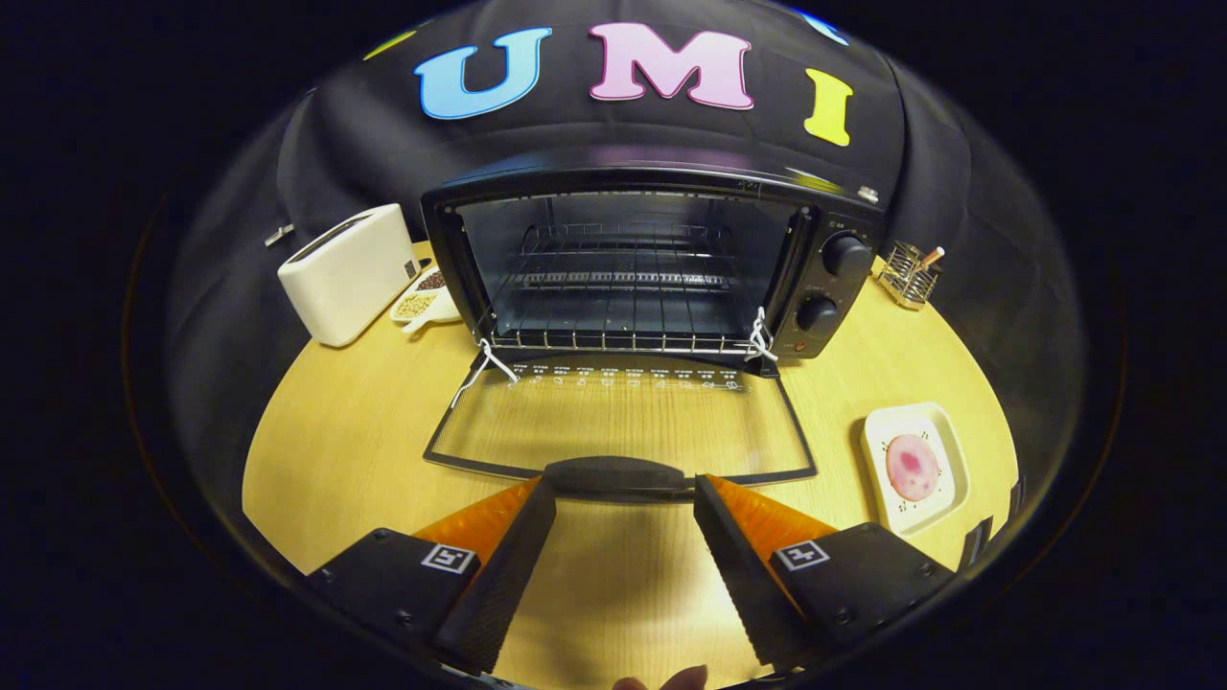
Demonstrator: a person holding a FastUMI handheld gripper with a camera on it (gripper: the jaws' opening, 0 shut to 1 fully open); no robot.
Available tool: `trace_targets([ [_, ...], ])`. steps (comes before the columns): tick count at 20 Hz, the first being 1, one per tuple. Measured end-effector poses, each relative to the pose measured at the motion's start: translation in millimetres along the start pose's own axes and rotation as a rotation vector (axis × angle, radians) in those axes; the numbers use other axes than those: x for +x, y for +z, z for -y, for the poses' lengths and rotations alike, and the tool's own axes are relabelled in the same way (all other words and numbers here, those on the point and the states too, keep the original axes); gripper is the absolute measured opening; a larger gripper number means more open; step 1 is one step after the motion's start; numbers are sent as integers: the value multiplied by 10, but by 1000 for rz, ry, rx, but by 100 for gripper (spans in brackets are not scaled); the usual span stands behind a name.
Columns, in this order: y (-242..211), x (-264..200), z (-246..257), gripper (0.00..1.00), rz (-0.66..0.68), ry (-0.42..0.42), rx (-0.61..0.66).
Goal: Open the toaster oven, put the food inside, and close the toaster oven door.
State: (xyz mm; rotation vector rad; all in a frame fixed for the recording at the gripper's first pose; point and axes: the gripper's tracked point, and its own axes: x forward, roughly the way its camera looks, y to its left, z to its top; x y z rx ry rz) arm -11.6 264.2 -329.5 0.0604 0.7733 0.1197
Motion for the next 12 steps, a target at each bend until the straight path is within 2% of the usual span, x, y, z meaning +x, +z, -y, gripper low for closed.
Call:
trace_targets([
  [4, 298, -214, 184, 97, 75, 46, 5],
  [12, 1230, -853, 799, 97, 353, 60, -4],
])
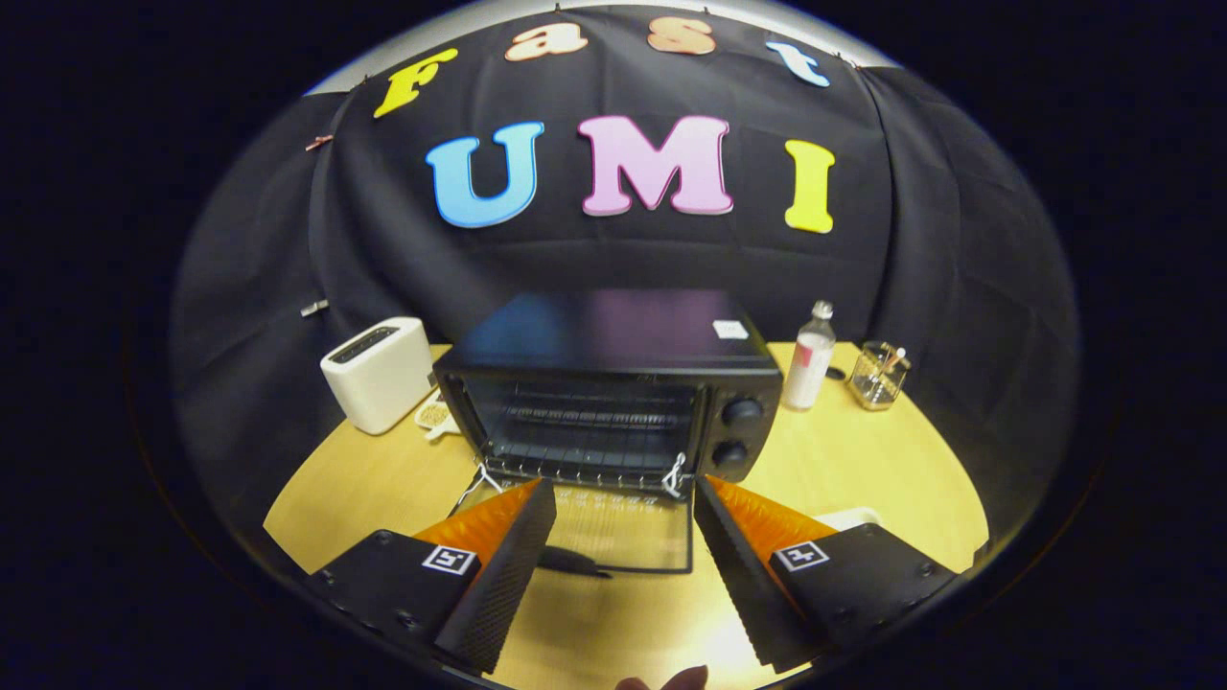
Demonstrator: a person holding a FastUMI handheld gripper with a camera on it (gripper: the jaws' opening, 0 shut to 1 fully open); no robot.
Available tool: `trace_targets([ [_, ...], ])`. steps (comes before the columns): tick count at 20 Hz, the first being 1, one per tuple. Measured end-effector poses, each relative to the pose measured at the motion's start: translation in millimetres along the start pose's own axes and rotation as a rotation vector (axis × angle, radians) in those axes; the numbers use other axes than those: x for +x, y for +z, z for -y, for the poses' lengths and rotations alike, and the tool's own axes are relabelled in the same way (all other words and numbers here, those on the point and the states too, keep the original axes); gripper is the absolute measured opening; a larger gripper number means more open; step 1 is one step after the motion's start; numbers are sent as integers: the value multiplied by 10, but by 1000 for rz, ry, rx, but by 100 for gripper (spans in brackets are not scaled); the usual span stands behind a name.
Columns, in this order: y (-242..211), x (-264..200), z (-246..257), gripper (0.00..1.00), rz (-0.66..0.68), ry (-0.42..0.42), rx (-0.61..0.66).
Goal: Open the toaster oven, put the food inside, and close the toaster oven door.
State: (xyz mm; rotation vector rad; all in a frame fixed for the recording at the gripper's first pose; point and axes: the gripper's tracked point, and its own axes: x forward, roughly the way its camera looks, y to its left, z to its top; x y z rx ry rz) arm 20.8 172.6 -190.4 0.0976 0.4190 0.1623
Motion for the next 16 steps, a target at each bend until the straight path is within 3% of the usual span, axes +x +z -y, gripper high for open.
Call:
trace_targets([
  [5, 255, -242, 610, 97, 65, -21, -52],
  [11, 69, -374, 1640, 97, 25, -115, -60],
  [16, -162, -342, 2152, 97, -24, -146, -72],
])
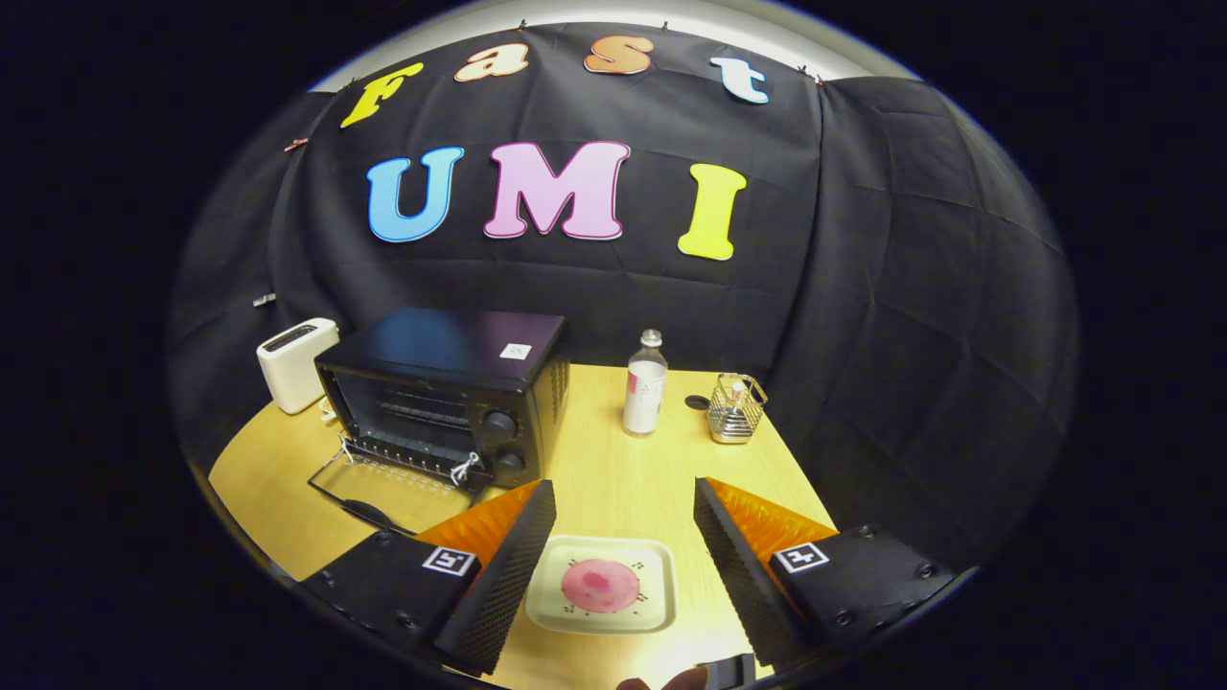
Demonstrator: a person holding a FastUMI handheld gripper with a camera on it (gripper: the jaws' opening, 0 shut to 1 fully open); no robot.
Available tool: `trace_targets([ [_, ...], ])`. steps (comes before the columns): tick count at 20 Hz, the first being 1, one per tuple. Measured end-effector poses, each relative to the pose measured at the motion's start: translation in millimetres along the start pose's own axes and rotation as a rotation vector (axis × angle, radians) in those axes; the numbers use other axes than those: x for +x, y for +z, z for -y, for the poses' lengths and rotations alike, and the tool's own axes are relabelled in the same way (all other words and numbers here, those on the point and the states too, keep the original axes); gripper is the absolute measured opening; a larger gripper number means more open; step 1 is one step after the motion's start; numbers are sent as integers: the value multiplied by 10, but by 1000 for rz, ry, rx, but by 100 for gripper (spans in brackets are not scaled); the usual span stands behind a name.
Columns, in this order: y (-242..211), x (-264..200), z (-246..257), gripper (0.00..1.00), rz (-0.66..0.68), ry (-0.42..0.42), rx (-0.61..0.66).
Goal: Open the toaster oven, put the food inside, and close the toaster oven door.
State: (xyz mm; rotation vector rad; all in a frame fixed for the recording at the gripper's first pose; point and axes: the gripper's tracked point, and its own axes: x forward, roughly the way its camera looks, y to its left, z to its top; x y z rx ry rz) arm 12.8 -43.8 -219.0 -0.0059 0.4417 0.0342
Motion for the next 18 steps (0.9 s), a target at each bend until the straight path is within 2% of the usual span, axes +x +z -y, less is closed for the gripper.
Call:
trace_targets([
  [3, -331, 84, 116, 97, -108, 51, 21],
  [9, -1194, 447, 255, 97, -451, 161, 85],
  [12, -1563, 634, 320, 96, -608, 178, 126],
  [14, -1720, 737, 341, 83, -685, 182, 171],
  [15, -1804, 764, 354, 73, -724, 183, 173],
  [16, -1887, 794, 367, 70, -756, 184, 168],
  [17, -1965, 805, 374, 58, -788, 185, 155],
  [18, -2009, 775, 370, 50, -820, 188, 139],
])
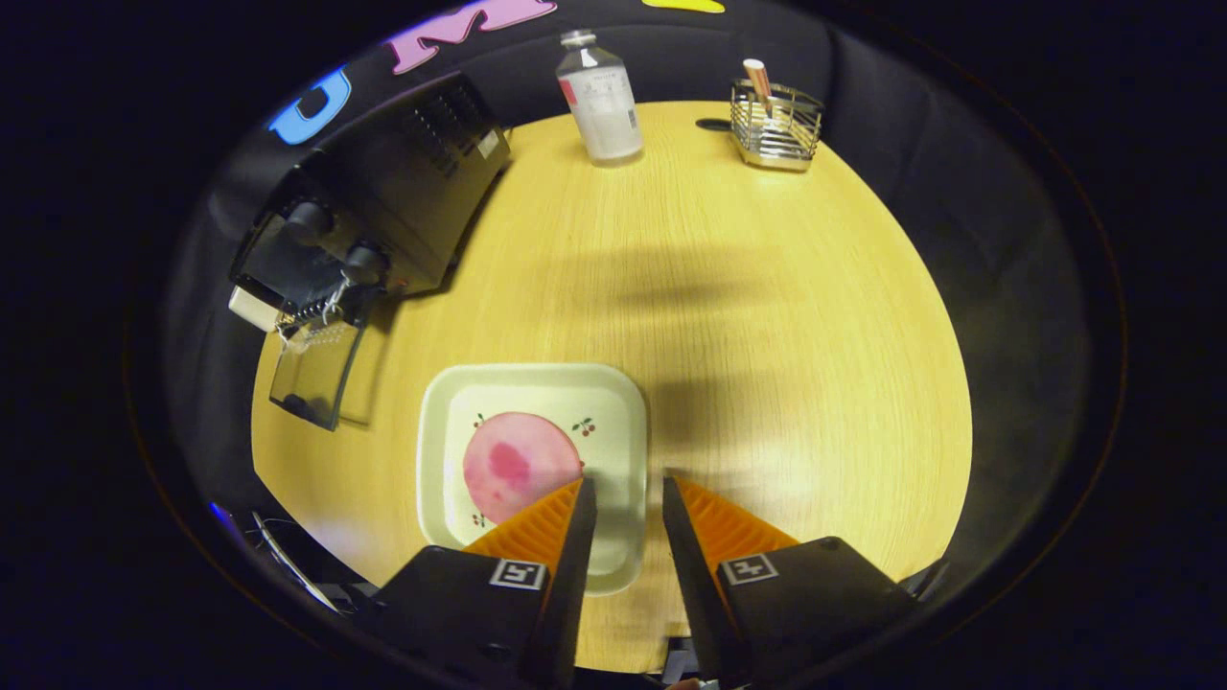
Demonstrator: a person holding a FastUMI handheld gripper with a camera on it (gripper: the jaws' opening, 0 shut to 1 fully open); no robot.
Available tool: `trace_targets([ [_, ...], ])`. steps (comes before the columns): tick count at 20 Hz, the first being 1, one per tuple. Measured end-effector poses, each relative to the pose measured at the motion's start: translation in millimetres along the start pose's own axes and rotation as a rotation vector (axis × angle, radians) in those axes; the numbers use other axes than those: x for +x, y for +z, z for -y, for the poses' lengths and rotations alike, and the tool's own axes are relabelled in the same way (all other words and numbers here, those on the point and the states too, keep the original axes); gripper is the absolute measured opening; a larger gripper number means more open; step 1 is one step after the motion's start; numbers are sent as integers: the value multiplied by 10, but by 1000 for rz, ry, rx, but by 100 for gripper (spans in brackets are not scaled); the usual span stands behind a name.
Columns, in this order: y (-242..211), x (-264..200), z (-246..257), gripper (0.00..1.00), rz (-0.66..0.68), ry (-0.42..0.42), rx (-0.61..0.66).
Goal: Open the toaster oven, put the food inside, and close the toaster oven door.
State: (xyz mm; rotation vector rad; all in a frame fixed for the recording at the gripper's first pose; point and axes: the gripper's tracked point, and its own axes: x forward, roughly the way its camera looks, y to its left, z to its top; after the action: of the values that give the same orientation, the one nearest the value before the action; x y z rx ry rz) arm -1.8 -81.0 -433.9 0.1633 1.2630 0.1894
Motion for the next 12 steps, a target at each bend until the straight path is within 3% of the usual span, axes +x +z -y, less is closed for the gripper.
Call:
trace_targets([
  [4, 17, 20, 14, 28, -16, -13, 3],
  [7, 20, 30, -43, 11, -14, 45, -7],
  [9, -1, 36, -44, 11, -5, 72, 19],
  [12, -21, 30, -52, 6, -19, 151, 166],
])
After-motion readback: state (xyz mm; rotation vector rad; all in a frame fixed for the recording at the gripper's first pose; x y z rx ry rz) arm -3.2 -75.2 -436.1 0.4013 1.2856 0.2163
